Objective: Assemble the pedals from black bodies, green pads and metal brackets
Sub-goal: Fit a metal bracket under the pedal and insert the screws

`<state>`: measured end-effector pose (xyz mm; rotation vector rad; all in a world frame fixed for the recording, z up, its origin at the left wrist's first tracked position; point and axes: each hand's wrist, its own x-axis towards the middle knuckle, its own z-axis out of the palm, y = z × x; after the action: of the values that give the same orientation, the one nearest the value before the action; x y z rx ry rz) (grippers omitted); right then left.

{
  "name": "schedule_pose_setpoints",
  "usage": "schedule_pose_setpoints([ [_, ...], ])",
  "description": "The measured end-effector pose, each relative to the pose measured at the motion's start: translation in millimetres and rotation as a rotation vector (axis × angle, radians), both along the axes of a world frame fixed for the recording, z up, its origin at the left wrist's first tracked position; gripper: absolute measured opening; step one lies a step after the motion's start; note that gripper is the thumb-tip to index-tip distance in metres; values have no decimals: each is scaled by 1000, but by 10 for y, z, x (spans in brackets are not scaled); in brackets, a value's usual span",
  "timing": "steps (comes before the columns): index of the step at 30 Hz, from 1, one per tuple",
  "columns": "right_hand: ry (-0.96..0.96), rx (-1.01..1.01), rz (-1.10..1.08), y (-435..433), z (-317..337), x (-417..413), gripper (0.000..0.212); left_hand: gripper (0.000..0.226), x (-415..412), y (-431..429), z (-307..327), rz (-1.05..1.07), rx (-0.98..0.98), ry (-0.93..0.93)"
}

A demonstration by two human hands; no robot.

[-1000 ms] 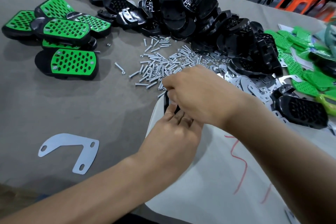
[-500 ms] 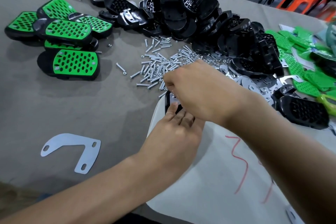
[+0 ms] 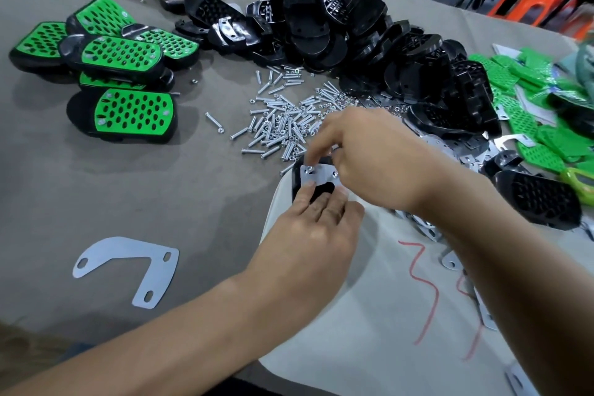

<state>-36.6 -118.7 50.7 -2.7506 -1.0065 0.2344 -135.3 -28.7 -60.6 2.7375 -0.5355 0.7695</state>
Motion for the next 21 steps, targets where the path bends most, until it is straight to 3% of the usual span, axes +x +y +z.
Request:
schedule_pose_setpoints([
  [21,-30,327,-109,-48,-324,-65,17,36,10,20,19,22,29,-63],
])
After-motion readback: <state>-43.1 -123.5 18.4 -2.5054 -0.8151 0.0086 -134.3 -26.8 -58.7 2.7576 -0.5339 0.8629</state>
